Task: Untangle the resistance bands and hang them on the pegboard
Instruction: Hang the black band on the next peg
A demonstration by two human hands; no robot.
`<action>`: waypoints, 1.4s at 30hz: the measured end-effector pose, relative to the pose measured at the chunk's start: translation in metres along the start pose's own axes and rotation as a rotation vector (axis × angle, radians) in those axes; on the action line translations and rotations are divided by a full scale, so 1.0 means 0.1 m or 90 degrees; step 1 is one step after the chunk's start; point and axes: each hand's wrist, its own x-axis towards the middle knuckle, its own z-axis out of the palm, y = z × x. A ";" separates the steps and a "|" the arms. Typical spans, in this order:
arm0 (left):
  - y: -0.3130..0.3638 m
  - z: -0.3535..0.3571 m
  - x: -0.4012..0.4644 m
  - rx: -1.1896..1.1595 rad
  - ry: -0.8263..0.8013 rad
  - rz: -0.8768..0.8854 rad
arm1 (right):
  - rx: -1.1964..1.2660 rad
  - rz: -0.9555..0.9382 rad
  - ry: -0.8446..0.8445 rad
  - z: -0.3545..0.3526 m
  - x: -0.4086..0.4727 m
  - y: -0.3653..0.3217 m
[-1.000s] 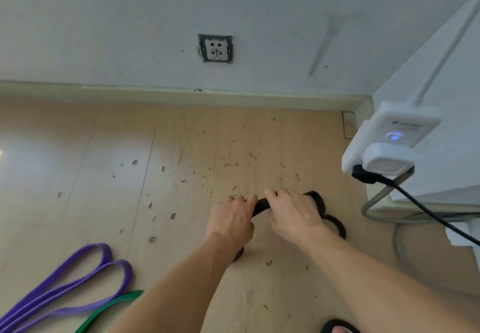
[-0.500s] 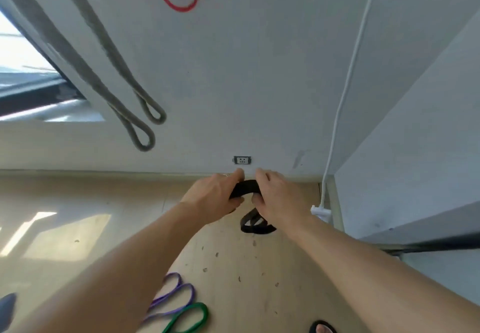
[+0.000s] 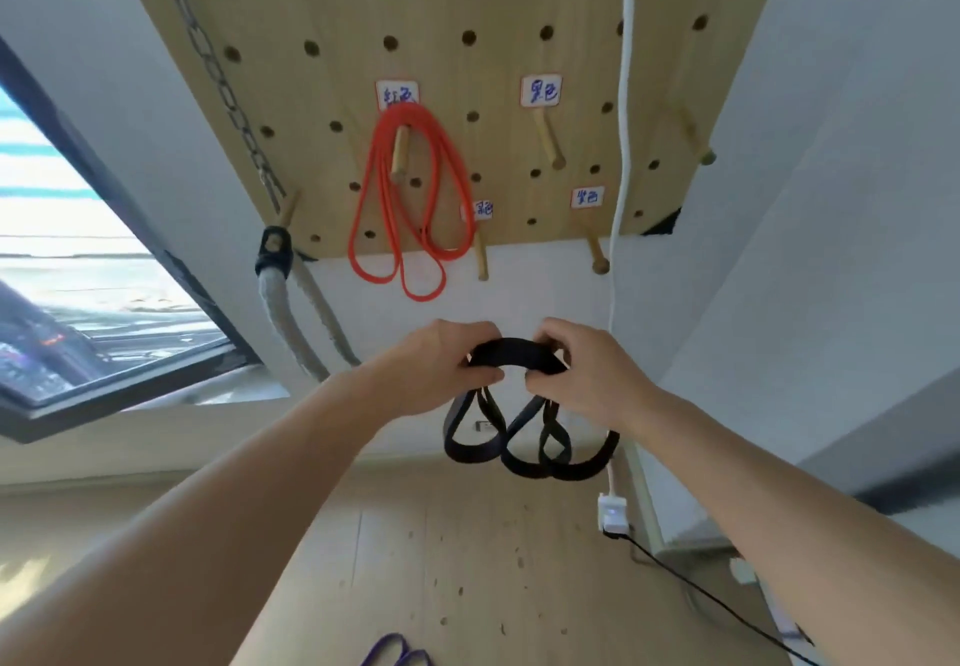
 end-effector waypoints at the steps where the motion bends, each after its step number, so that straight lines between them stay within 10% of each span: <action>1: 0.05 -0.13 0.03 -0.001 0.004 0.012 | 0.040 0.002 -0.006 -0.11 0.02 -0.08; 19: 0.48 -1.41 1.12 -0.007 0.077 0.060 | 0.439 0.103 0.044 -1.39 1.10 -0.42; 42: 0.38 -1.39 1.79 -0.140 0.193 -0.006 | 0.453 0.052 0.227 -1.43 1.78 -0.41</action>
